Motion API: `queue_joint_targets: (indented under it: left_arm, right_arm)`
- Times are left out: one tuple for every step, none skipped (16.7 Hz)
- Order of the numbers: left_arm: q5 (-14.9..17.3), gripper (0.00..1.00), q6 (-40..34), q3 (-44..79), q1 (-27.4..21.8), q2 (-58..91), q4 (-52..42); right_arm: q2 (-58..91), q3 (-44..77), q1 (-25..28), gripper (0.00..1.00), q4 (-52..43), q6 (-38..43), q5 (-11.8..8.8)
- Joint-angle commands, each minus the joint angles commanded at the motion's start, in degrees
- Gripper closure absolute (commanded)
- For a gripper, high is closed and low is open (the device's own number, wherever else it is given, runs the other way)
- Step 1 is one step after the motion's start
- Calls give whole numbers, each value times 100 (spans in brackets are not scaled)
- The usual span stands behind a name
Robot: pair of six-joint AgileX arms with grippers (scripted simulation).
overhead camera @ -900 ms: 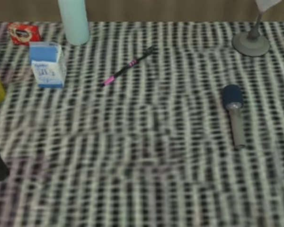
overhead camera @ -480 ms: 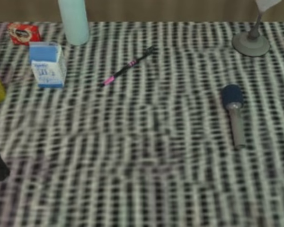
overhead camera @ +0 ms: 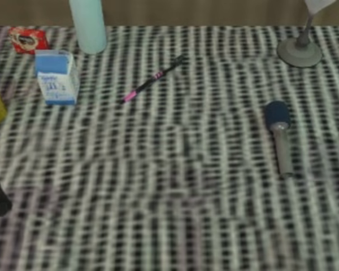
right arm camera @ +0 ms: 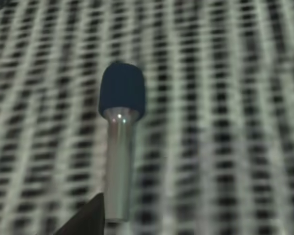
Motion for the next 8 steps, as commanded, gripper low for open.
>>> queue_joint_targets:
  left_arm:
    - [0, 0, 0, 0, 0, 0, 0]
    - [0, 0, 0, 0, 0, 0, 0]
    - [0, 0, 0, 0, 0, 0, 0]
    - [0, 0, 0, 0, 0, 0, 0]
    - [0, 0, 0, 0, 0, 0, 0]
    - [0, 0, 0, 0, 0, 0, 0]
    - [0, 0, 0, 0, 0, 0, 0]
    - [0, 0, 0, 0, 0, 0, 0]
  right_arm:
    - [563, 420, 113, 0, -289, 135, 42]
    - [1132, 842, 226, 0, -579, 270, 84]
    - [1701, 1263, 341, 0, -868, 403, 125]
    - [2264, 1678, 456, 0, -1154, 533, 164]
    - [2816, 2084, 569, 0, -1432, 657, 202]
    - [3351, 2477, 680, 0, -1701, 776, 239]
    - [3863, 2851, 788, 0, -1957, 888, 273]
    - [4347, 3203, 890, 0, -2198, 992, 304]
